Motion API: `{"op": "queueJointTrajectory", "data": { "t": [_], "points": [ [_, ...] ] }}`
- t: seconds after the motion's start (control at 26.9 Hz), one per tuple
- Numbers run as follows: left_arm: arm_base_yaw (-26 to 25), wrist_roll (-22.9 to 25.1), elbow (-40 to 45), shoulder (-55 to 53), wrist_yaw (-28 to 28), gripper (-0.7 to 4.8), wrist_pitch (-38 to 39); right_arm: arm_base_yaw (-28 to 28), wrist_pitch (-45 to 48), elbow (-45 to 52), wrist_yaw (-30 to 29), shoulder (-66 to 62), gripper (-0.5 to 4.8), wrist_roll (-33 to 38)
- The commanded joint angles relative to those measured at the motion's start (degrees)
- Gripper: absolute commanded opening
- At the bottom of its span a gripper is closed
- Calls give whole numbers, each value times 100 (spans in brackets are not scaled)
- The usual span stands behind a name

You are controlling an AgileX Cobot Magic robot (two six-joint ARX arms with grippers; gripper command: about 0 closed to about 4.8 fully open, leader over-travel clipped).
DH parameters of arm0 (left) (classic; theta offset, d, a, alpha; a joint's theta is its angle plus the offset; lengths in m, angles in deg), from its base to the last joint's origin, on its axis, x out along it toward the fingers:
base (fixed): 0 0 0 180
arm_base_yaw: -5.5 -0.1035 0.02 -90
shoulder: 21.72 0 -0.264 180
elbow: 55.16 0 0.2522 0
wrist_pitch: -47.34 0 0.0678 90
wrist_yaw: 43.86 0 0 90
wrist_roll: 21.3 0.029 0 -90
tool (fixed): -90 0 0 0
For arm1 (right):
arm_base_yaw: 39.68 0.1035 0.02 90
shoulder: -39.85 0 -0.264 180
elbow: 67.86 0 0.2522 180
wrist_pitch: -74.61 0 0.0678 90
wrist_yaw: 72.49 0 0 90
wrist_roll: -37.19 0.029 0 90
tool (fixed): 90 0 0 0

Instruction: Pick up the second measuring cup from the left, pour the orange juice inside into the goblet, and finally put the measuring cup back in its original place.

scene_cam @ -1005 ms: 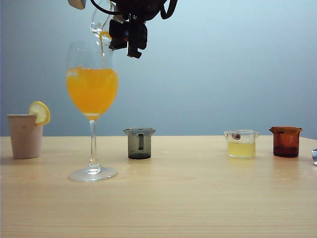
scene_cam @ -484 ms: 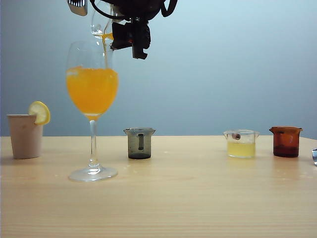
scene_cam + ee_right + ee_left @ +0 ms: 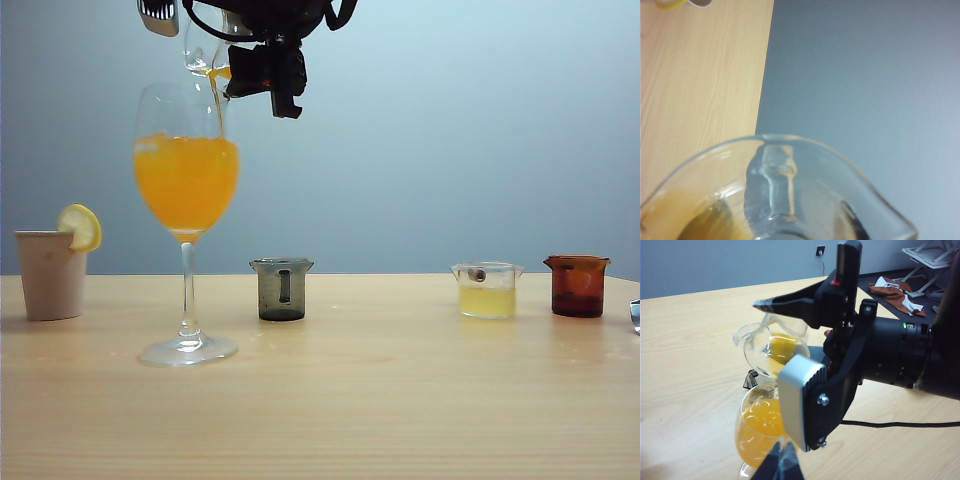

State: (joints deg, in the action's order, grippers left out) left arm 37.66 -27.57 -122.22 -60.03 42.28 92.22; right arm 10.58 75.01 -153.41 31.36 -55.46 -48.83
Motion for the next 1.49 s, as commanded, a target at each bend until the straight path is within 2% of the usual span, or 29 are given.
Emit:
{"op": "queueJointTrajectory", "data": {
  "t": [0.04, 0.37, 0.82, 1.49],
  "points": [
    [7, -20, -17, 7, 11, -6, -9, 9, 247, -37, -2, 44, 143, -28],
    [7, -20, -17, 7, 0, -6, -35, 26, 282, -37, -7, 44, 143, -570],
    [7, -20, -17, 4, -2, -6, -33, 127, 282, -37, 0, 44, 133, -734],
    [7, -20, -17, 4, -4, -6, -33, 133, 411, -35, 17, 44, 132, -1412]
  ]
}}
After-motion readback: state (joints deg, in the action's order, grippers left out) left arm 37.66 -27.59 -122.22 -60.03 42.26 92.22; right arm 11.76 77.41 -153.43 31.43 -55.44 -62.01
